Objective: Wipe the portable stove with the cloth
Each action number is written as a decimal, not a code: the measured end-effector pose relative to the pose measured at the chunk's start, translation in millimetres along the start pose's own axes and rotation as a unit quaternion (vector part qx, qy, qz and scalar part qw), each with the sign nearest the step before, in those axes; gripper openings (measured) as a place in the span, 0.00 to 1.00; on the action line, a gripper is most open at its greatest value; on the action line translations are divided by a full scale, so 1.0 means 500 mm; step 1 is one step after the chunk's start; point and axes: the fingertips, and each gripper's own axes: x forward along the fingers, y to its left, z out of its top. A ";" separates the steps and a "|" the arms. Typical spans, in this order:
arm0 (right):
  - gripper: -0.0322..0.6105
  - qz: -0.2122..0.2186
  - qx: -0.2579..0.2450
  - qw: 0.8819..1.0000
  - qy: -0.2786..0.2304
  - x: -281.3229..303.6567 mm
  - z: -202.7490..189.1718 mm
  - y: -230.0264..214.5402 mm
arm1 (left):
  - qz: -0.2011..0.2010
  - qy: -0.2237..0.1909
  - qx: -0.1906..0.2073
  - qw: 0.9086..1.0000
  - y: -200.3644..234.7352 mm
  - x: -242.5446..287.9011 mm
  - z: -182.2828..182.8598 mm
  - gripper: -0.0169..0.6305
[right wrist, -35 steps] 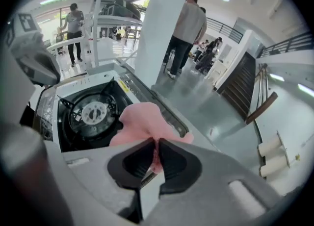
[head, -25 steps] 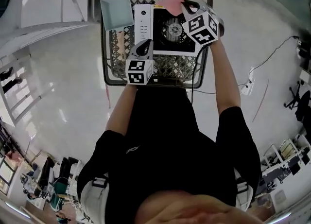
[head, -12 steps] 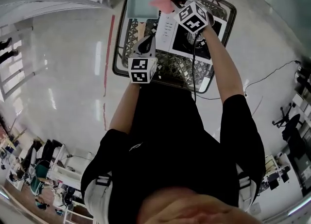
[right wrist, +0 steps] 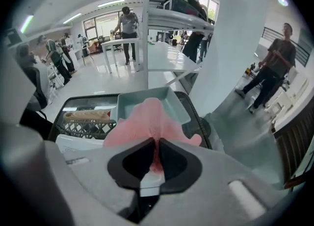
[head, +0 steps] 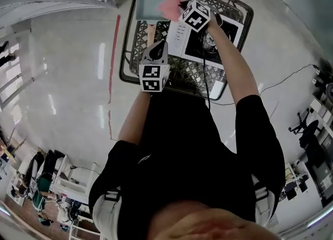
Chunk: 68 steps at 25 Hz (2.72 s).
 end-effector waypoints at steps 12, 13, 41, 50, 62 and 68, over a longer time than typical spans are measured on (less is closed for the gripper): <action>0.10 -0.030 0.003 1.000 0.006 -0.019 -0.045 -0.034 | -0.007 0.008 0.008 1.000 -0.015 0.018 0.000 0.03; 0.10 -0.034 0.004 0.999 0.009 -0.023 -0.053 -0.041 | -0.008 0.010 0.010 1.000 -0.017 0.020 -0.001 0.02; 0.10 -0.078 0.073 0.993 0.048 -0.132 -0.287 -0.081 | -0.071 0.036 0.057 0.995 -0.145 0.075 -0.001 0.03; 0.10 -0.094 0.096 0.989 0.059 -0.163 -0.358 -0.105 | -0.080 0.039 0.064 0.994 -0.180 0.088 0.000 0.03; 0.10 -0.090 0.115 0.986 0.075 -0.197 -0.443 -0.135 | -0.081 0.046 0.065 0.994 -0.215 0.117 -0.008 0.02; 0.10 -0.092 0.123 0.986 0.067 -0.217 -0.478 -0.150 | -0.077 0.045 0.065 0.994 -0.251 0.137 -0.010 0.03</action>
